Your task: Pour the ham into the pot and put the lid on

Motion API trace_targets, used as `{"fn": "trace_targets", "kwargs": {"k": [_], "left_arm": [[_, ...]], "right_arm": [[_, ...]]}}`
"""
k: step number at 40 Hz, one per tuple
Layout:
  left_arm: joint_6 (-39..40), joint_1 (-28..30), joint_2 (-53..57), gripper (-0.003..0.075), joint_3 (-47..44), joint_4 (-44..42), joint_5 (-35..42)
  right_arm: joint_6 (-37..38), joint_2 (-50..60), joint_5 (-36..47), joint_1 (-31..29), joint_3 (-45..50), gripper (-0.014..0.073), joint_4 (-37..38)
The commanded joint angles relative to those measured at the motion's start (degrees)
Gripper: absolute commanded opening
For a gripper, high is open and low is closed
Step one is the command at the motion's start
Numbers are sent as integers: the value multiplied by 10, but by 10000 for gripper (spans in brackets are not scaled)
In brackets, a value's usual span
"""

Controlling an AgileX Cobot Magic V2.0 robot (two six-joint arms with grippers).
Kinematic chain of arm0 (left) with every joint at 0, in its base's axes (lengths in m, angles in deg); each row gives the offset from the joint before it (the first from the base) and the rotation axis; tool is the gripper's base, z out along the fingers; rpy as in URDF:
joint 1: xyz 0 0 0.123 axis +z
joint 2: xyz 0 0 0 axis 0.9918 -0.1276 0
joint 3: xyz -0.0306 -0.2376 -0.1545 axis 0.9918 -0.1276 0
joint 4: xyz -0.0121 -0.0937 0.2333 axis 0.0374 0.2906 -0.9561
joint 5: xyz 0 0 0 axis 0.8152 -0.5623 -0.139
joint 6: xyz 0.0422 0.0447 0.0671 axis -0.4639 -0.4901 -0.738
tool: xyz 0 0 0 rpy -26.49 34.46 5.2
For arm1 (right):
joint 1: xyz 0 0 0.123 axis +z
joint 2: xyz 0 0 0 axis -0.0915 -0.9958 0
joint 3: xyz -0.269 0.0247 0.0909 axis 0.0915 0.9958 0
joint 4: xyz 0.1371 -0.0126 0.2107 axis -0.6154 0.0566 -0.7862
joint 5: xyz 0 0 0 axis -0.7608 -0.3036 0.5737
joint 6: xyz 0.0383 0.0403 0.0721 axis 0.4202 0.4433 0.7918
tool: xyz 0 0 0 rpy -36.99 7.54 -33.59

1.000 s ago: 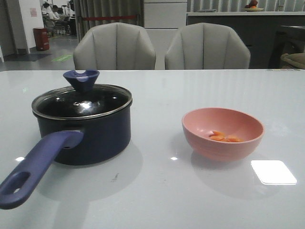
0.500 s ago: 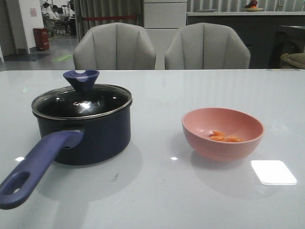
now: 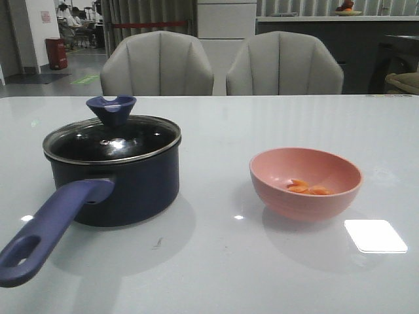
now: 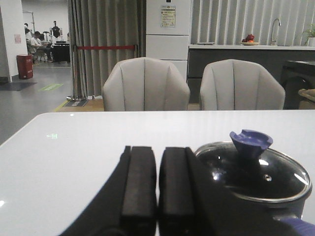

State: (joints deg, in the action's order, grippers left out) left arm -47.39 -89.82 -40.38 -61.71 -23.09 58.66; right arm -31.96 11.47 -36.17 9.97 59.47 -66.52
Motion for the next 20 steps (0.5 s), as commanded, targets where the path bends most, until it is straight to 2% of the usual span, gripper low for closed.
{"fn": "trace_targets", "kwargs": {"k": [1, 6, 9, 12, 20], "left_arm": [[6, -2, 12, 113, -11, 1, 95], [6, -2, 10, 113, -6, 4, 184], [6, -2, 9, 113, 18, 16, 190], [6, -2, 9, 113, 65, 16, 141], [6, -1, -52, 113, 198, -30, -54]], "right_arm": [[-2, 11, 42, 0, -6, 149, 4], [-2, 11, 42, 0, -6, 149, 4], [-2, 11, 42, 0, -6, 149, 4], [-2, 11, 42, 0, -6, 149, 4], [-2, 11, 42, 0, -6, 149, 4]]}}
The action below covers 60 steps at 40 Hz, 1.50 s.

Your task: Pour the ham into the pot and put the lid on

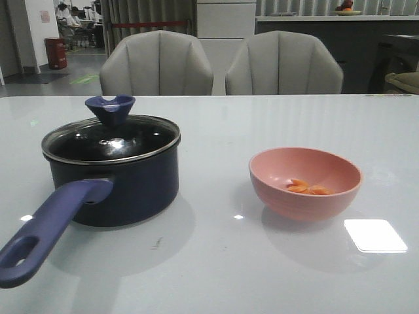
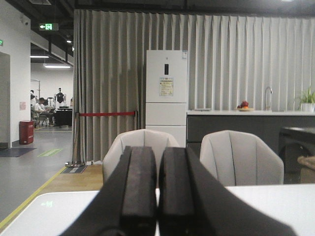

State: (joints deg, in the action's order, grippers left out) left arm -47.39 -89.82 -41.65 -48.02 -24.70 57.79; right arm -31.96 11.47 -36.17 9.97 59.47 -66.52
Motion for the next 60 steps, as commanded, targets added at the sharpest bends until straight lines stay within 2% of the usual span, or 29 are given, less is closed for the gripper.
{"fn": "trace_targets", "kwargs": {"k": [1, 9, 25, 28, 35, 37, 46, 49, 55, 60], "left_arm": [[6, -1, -49, 113, 76, -15, -73], [6, -1, -140, 113, 129, 8, -211], [6, -1, -223, 131, 107, 6, -203], [6, -1, -228, 190, 107, 6, -202], [6, -1, -230, 462, 107, 6, -202], [6, -1, -230, 499, 107, 9, -202], [6, -1, -230, 495, 101, 39, -201], [6, -1, -236, 531, 105, 46, -220], [6, -1, -276, 656, 139, 45, -267], [6, -1, -324, 670, 184, 45, -291]], "right_arm": [[-2, 11, 42, 0, -6, 149, 4], [-2, 11, 42, 0, -6, 149, 4], [-2, 11, 42, 0, -6, 149, 4], [-2, 11, 42, 0, -6, 149, 4], [-2, 11, 42, 0, -6, 149, 4], [-2, 11, 42, 0, -6, 149, 4], [-2, 11, 42, 0, -6, 149, 4], [-2, 11, 42, 0, -6, 149, 4], [-2, 11, 42, 0, -6, 149, 4], [-2, 11, 42, 0, -6, 149, 4]]}}
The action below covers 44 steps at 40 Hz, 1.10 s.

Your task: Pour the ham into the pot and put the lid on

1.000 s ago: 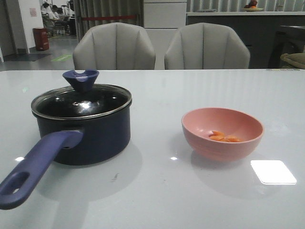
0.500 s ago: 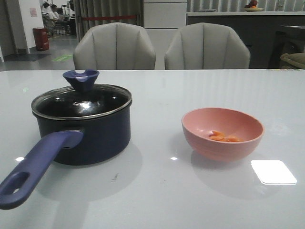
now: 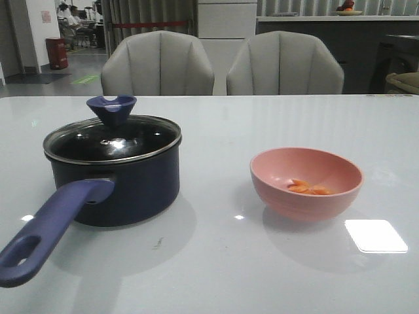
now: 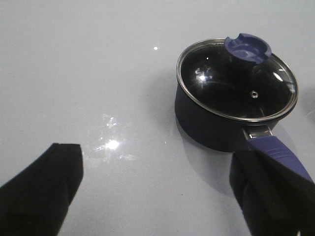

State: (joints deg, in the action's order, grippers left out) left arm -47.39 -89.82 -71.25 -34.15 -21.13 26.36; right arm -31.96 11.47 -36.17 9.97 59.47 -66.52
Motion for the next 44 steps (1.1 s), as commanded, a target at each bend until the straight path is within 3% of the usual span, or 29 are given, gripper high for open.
{"fn": "trace_targets", "kwargs": {"k": [1, 14, 23, 36, 44], "left_arm": [[6, -1, -42, 670, 55, 9, 17], [6, -5, -257, 670, 273, 68, -114], [43, -65, -414, 650, 418, 61, -159], [197, -188, -589, 622, 594, -94, -235], [252, -209, -681, 628, 698, -131, -324]], "right_arm": [[-2, 11, 42, 0, -6, 149, 4], [-2, 11, 42, 0, -6, 149, 4], [-2, 11, 42, 0, -6, 149, 4], [-2, 11, 42, 0, -6, 149, 4], [-2, 11, 42, 0, -6, 149, 4]]}}
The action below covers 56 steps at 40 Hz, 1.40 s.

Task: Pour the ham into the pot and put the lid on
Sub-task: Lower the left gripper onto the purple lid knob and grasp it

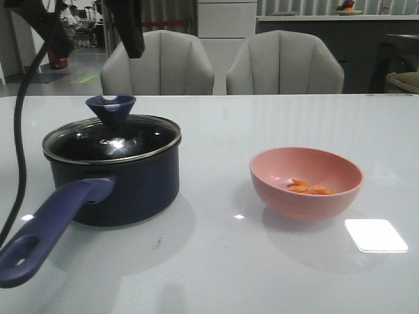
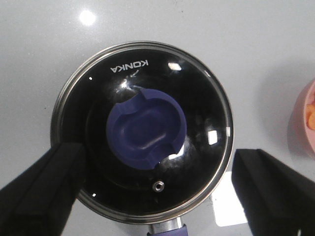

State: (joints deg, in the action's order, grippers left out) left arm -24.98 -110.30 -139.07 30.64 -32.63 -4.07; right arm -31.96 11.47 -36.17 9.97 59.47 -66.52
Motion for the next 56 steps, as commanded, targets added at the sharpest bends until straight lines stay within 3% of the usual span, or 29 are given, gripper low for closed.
{"fn": "trace_targets", "kwargs": {"k": [1, 8, 48, 56], "left_arm": [[33, -4, -13, 628, 61, -16, -32], [61, -4, -50, 628, 104, -34, -83], [112, -2, -130, 627, 118, -18, -73], [112, -1, -136, 560, 120, -17, -79]], "right_arm": [[-2, 11, 42, 0, -6, 149, 4], [-2, 11, 42, 0, -6, 149, 4], [-2, 11, 42, 0, -6, 149, 4], [-2, 11, 42, 0, -6, 149, 4]]}}
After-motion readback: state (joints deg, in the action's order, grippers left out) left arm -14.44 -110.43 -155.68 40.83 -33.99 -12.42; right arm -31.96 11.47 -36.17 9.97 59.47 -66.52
